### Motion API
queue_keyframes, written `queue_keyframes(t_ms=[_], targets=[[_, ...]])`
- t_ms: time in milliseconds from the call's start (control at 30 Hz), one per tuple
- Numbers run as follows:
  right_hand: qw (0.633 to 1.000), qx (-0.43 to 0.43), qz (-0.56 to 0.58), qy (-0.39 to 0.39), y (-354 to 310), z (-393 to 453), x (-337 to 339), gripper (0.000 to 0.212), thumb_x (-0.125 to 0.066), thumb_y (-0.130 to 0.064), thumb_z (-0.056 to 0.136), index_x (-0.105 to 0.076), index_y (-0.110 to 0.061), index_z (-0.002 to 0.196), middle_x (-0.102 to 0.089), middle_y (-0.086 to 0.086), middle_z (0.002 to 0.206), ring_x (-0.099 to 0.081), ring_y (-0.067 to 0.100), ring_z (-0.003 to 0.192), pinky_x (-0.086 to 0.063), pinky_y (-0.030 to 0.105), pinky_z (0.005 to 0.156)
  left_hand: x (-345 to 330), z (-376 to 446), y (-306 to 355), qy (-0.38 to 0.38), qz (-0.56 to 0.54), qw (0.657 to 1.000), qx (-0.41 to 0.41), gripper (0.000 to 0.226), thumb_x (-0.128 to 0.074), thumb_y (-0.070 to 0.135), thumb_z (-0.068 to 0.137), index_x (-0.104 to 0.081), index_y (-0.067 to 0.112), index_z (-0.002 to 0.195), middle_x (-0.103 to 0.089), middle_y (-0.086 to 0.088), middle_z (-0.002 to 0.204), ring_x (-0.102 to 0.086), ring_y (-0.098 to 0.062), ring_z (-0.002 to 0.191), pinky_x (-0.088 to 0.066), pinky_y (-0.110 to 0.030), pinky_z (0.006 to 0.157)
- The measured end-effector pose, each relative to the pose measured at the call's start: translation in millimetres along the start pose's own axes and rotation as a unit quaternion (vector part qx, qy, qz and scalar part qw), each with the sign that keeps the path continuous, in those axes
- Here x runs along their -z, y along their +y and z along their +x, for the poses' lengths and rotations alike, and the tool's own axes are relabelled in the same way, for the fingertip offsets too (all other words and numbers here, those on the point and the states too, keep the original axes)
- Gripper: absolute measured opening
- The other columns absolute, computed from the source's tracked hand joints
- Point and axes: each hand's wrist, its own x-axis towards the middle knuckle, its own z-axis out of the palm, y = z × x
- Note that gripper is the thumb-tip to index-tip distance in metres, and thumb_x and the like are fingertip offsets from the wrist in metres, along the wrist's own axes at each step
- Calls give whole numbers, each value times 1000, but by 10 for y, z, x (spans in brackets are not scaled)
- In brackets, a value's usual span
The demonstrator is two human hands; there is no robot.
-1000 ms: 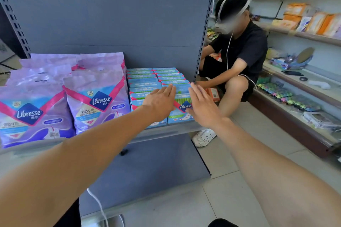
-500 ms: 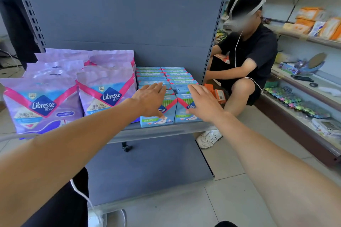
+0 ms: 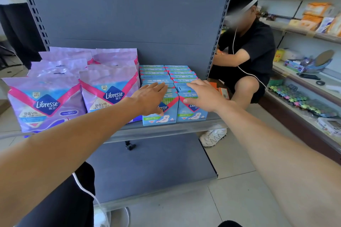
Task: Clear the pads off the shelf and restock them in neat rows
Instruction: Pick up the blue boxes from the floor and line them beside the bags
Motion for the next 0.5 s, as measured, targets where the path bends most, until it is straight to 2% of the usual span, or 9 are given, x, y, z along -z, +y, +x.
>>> queue_keyframes(t_ms=[200,333,500], targets=[[1000,-7,18,5,-10,-12,-8,77,-54,-60,89,-36,-14,149,-35,2,153,-31,23,139,-28,37,113,-27,22,88,13,6,1000,6,100,-67,46,86,-6,6,153,-7,-8,162,-10,-27,149,-18,-43,119],[1000,-11,27,2,-12,51,18,70,-52,-57,92,-41,-12,146,-39,4,152,-30,24,141,-26,38,116,-15,27,85,4,12,1000,-1,105,-66,55,83,-5,6,153,-7,-8,162,-10,-26,149,-18,-42,120],[1000,23,-6,-10,-41,44,57,55,-42,-51,98,-40,-26,147,-38,-3,153,-24,22,144,-22,39,118,69,70,152,34,0,999,-41,108,-60,67,79,-10,8,153,-12,-6,162,-13,-23,148,-15,-42,120]])
